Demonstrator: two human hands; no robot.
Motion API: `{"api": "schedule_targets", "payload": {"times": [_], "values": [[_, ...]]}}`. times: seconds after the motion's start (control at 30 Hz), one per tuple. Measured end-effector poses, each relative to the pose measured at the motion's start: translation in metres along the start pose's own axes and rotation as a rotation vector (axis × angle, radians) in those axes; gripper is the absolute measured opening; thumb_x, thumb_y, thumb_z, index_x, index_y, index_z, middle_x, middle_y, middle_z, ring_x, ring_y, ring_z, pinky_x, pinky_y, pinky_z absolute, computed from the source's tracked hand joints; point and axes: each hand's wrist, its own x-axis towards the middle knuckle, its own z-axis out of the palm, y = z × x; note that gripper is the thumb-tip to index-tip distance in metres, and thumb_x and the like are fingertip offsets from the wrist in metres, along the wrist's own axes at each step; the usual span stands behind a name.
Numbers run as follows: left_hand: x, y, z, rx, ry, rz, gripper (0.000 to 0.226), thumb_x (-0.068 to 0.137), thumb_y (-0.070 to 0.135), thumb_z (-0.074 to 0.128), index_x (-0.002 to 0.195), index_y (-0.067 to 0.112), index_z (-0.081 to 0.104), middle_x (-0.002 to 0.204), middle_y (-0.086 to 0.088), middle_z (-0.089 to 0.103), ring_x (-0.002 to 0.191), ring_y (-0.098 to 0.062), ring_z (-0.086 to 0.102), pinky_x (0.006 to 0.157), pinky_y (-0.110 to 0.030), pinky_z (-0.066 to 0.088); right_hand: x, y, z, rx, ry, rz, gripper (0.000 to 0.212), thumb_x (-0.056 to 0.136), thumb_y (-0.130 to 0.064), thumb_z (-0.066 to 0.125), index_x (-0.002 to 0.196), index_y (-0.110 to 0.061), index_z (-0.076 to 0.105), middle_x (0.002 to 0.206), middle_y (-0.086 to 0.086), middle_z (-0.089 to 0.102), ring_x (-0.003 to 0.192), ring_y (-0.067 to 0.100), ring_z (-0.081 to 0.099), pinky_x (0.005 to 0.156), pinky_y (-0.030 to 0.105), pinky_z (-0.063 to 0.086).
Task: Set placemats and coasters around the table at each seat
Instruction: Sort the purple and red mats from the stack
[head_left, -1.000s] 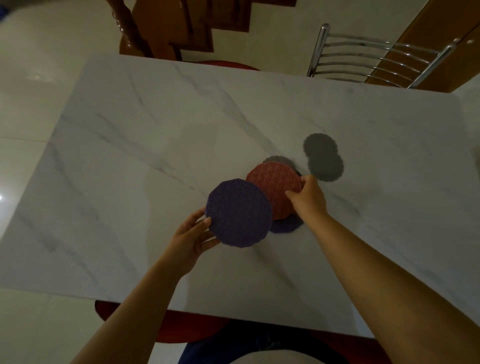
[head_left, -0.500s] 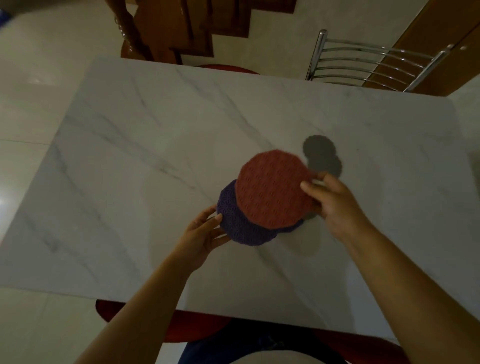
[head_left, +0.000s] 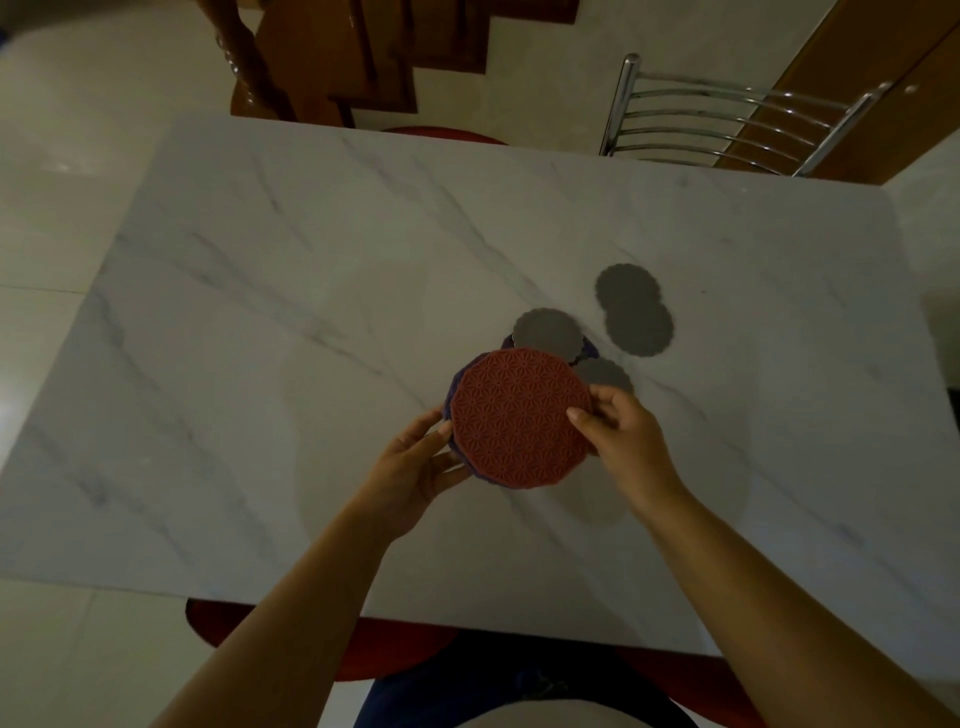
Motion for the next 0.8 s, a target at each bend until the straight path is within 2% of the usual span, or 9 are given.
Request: {"api": "schedule_targets", "payload": {"times": [0.1, 0.2, 0.27, 0.37, 0.47, 0.6, 0.63, 0.73, 0.8], "values": [[-0.001, 0.000, 0.000, 0.012, -0.006, -0.002, 0.029, 0.083, 0.017, 0.056, 0.105, 0.022, 0.074, 0.098, -0.001, 0.075, 0.081, -0.017, 0.073, 0.066, -0.029, 0.060, -0.004, -0.001, 0.000, -0.022, -0.010, -0.076, 0.034, 0.087, -0.018, 0.064, 0.119, -0.029, 0.060, 0.098, -0.020, 0.066, 0.089, -0.008, 0.063, 0.077, 0.011, 0.051], [-0.001, 0.000, 0.000, 0.019, -0.002, -0.009, 0.030, 0.083, 0.017, 0.058, 0.110, 0.020, 0.071, 0.101, -0.002, 0.075, 0.083, -0.018, 0.073, 0.069, -0.031, 0.060, -0.007, -0.001, 0.000, -0.036, 0.004, -0.107, 0.038, 0.087, -0.018, 0.064, 0.121, -0.033, 0.057, 0.094, -0.030, 0.062, 0.086, -0.016, 0.061, 0.073, 0.003, 0.048], [-0.001, -0.001, 0.000, 0.027, 0.000, -0.016, 0.032, 0.082, 0.017, 0.058, 0.112, 0.018, 0.069, 0.101, -0.003, 0.075, 0.083, -0.019, 0.073, 0.072, -0.032, 0.061, -0.007, 0.000, 0.000, -0.038, 0.020, -0.112, 0.042, 0.086, -0.019, 0.065, 0.126, -0.027, 0.054, 0.099, -0.026, 0.062, 0.086, -0.014, 0.061, 0.074, 0.000, 0.045], [0.000, -0.002, 0.000, 0.028, 0.002, -0.024, 0.031, 0.083, 0.017, 0.058, 0.112, 0.018, 0.070, 0.101, -0.004, 0.074, 0.084, -0.020, 0.072, 0.073, -0.033, 0.060, -0.007, 0.003, -0.001, -0.067, 0.012, -0.089, 0.048, 0.087, -0.023, 0.064, 0.133, -0.016, 0.051, 0.117, -0.007, 0.062, 0.104, 0.003, 0.060, 0.089, 0.013, 0.046], [-0.001, -0.003, -0.002, 0.040, 0.004, -0.031, 0.032, 0.083, 0.016, 0.059, 0.113, 0.017, 0.069, 0.101, -0.005, 0.074, 0.084, -0.021, 0.072, 0.073, -0.034, 0.060, -0.008, 0.005, 0.001, -0.083, -0.004, -0.070, 0.051, 0.088, -0.027, 0.063, 0.135, -0.015, 0.048, 0.128, 0.001, 0.059, 0.117, 0.013, 0.056, 0.099, 0.026, 0.045], [-0.004, -0.005, -0.006, 0.077, 0.031, -0.021, 0.034, 0.078, 0.010, 0.062, 0.110, 0.017, 0.069, 0.093, -0.005, 0.075, 0.078, -0.019, 0.073, 0.067, -0.032, 0.060, -0.011, 0.010, 0.003, -0.071, -0.022, -0.062, 0.047, 0.087, -0.030, 0.063, 0.132, -0.021, 0.052, 0.113, -0.014, 0.061, 0.110, 0.006, 0.058, 0.086, 0.010, 0.047], [-0.005, -0.006, -0.008, 0.086, 0.039, -0.018, 0.036, 0.078, 0.010, 0.062, 0.112, 0.017, 0.068, 0.092, -0.005, 0.075, 0.076, -0.018, 0.073, 0.066, -0.031, 0.060, -0.011, 0.011, 0.003, -0.065, -0.047, -0.049, 0.046, 0.087, -0.032, 0.062, 0.131, -0.024, 0.053, 0.110, -0.016, 0.061, 0.107, 0.005, 0.059, 0.084, 0.010, 0.048], [-0.012, -0.006, -0.018, 0.072, 0.080, -0.010, 0.039, 0.078, 0.010, 0.060, 0.116, 0.015, 0.065, 0.092, -0.005, 0.074, 0.075, -0.018, 0.072, 0.067, -0.030, 0.060, -0.003, 0.015, 0.003, -0.057, -0.153, 0.004, 0.042, 0.088, -0.035, 0.059, 0.130, -0.029, 0.053, 0.120, -0.006, 0.062, 0.106, 0.009, 0.060, 0.091, 0.028, 0.051], [-0.017, -0.004, -0.027, 0.055, 0.106, 0.015, 0.038, 0.079, 0.010, 0.058, 0.116, 0.015, 0.065, 0.094, -0.005, 0.073, 0.077, -0.018, 0.071, 0.069, -0.030, 0.060, 0.012, 0.016, -0.003, -0.148, -0.105, -0.016, 0.038, 0.089, -0.027, 0.060, 0.126, -0.028, 0.054, 0.119, -0.001, 0.062, 0.097, 0.010, 0.061, 0.085, 0.031, 0.051]]}}
